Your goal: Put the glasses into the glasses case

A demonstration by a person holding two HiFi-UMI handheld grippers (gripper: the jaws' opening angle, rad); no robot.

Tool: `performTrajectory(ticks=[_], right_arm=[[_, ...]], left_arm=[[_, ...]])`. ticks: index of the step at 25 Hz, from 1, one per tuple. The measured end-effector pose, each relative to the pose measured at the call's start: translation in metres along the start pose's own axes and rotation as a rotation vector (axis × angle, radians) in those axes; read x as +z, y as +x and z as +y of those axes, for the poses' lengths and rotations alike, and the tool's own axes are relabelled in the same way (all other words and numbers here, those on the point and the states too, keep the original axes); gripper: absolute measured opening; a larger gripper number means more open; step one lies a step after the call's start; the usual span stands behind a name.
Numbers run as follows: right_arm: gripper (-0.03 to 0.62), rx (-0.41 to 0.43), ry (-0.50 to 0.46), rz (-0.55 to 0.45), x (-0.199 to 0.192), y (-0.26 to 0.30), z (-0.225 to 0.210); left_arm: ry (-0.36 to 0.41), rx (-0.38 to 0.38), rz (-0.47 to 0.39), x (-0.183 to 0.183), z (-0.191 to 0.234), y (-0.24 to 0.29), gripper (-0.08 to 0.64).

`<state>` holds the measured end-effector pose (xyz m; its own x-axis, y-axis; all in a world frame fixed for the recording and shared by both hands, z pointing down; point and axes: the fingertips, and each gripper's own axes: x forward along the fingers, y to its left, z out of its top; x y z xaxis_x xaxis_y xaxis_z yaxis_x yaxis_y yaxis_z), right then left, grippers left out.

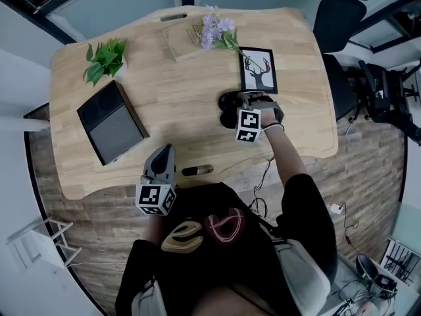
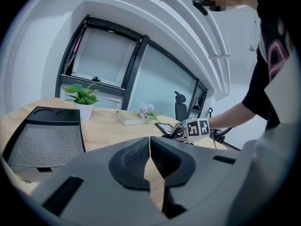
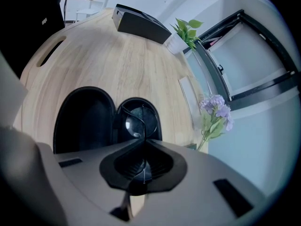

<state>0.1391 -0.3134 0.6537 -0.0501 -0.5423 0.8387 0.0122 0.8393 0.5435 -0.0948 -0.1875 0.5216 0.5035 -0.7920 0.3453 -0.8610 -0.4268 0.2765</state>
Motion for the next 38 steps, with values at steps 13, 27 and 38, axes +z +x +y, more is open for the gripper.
performTrajectory(ticks=[13,27,38], right_arm=[[0.042,-0.014,0.033,-0.001,-0.001,0.003,-0.001],[0.215,-0.066,0.219,-0.075,-0.004,-0.019,-0.024],[0.235,-0.163,0.541,-0.206,-0.002,-0.077,-0.027]], left_arm=[[0.001,0.050,-0.018,0.003,0.013,-0.005,0.018],[-0.023,0.144,-0.061,0.010,0.046,-0.022,0.018],[-0.007,0.034,-0.067,0.012,0.007,-0.006,0.018]])
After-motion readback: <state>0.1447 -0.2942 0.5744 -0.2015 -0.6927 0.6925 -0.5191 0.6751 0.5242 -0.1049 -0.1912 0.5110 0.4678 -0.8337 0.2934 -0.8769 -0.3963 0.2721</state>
